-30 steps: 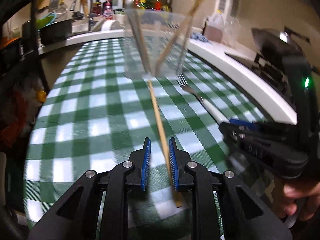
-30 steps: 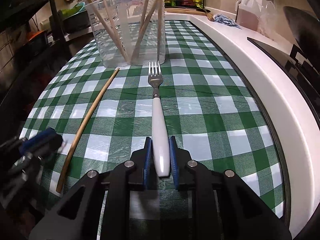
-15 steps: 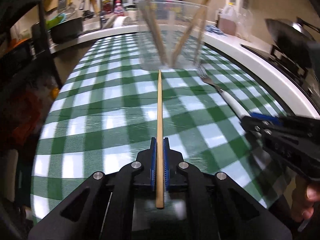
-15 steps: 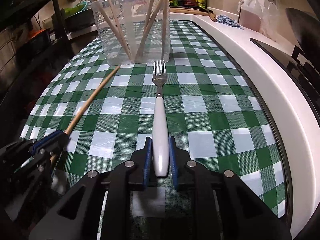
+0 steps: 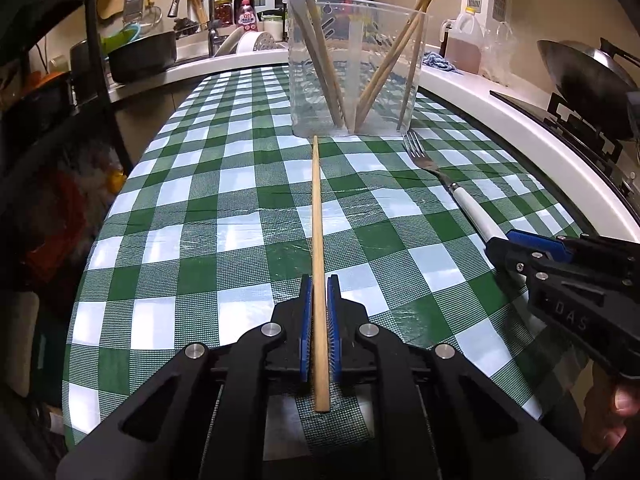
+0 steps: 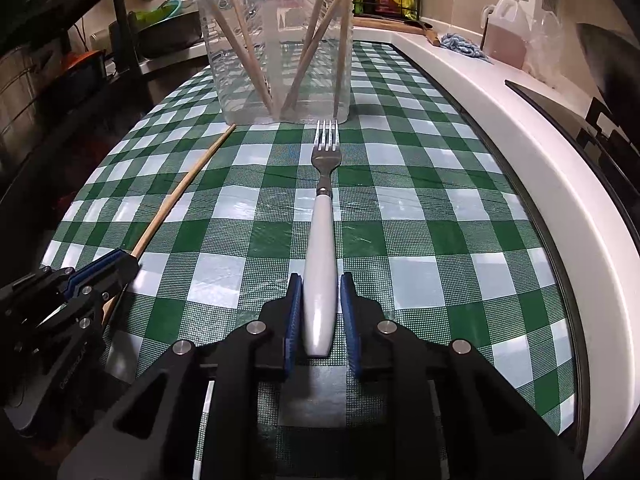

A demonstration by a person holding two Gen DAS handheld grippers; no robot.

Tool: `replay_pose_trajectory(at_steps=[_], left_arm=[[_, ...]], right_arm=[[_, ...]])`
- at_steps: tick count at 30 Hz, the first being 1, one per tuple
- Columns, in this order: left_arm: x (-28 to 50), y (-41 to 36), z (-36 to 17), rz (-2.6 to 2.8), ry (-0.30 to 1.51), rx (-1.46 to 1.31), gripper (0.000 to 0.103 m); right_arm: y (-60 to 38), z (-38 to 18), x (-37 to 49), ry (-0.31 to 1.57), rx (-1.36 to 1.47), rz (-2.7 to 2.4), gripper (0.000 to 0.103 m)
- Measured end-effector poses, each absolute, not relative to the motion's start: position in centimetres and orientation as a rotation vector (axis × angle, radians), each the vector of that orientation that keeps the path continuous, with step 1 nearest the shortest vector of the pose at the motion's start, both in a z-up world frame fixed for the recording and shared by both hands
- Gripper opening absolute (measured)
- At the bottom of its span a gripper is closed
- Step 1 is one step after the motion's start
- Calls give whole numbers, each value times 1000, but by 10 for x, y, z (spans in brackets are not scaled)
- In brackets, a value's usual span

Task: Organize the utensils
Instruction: 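Lift the fork and chopstick upright and carry them over the clear container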

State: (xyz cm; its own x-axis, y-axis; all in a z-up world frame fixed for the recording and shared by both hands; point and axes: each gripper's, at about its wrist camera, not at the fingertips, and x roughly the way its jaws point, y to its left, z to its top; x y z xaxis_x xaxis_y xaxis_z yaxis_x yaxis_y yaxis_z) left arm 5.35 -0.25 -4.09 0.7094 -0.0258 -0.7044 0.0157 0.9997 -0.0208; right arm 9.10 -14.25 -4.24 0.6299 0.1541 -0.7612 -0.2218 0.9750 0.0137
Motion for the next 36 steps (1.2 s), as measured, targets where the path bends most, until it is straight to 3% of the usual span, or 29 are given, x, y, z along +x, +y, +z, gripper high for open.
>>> replay_pose_trajectory(at_steps=[30, 36], left_arm=[[53, -4, -41, -40, 777, -5, 7], [43, -2, -19, -37, 698, -17, 7]], right_arm=[[-141, -41, 91, 858, -91, 223, 18], [-143, -26, 77, 827, -70, 243, 17]])
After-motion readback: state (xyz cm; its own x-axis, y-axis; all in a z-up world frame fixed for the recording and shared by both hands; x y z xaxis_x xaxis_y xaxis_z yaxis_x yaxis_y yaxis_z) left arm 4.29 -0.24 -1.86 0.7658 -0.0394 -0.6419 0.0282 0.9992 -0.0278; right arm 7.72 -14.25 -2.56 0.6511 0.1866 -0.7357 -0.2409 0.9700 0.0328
